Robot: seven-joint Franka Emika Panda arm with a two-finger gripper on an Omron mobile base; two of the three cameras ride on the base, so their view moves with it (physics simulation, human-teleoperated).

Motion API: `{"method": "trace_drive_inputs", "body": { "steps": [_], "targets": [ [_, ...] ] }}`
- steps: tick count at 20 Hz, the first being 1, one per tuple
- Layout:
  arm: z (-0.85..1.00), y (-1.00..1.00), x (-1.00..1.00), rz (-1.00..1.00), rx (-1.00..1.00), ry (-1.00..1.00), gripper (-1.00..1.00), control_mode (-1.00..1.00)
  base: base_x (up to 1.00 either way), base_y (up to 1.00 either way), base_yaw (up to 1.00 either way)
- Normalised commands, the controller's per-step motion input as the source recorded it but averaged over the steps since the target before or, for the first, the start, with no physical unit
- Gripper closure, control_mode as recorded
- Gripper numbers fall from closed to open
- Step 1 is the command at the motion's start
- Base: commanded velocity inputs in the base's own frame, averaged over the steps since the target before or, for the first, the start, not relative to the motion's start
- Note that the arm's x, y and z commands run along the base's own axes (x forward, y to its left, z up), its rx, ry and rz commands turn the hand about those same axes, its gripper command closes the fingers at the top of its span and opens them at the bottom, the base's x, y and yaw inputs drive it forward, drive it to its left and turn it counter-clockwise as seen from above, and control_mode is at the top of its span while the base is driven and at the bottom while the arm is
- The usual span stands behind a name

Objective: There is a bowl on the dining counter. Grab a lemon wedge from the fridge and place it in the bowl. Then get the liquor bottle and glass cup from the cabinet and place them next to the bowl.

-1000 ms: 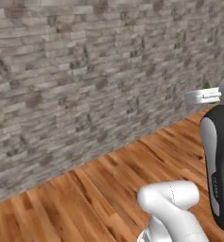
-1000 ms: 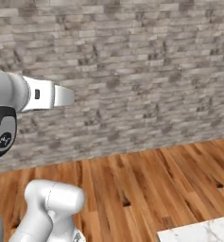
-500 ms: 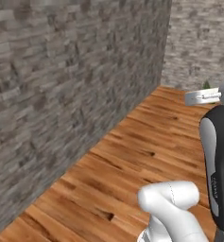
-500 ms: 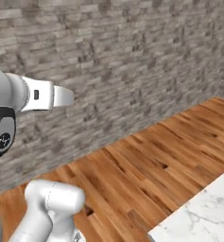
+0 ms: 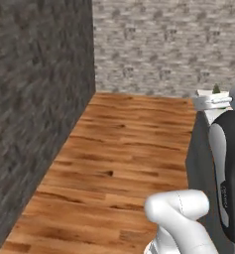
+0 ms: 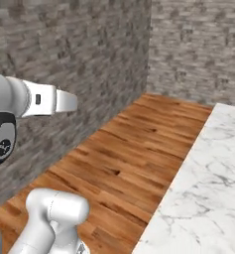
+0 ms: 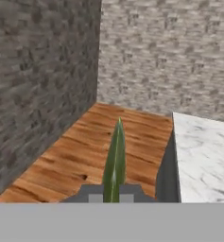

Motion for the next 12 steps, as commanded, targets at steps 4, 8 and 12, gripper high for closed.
{"method": "trace_drive_inputs", "body": {
  "steps": [4, 8, 12],
  "targets": [
    [0.0, 0.0, 0.0, 0.0, 0.0, 0.0, 1.0, 1.0, 0.66, 0.01, -0.63],
    [0.0, 0.0, 0.0, 0.0, 0.0, 0.0, 1.0, 1.0, 0.62, 0.18, -0.62],
    [0.0, 0.0, 0.0, 0.0, 0.0, 0.0, 1.0, 1.0, 0.57, 0.0, -0.59]
  ]
}}
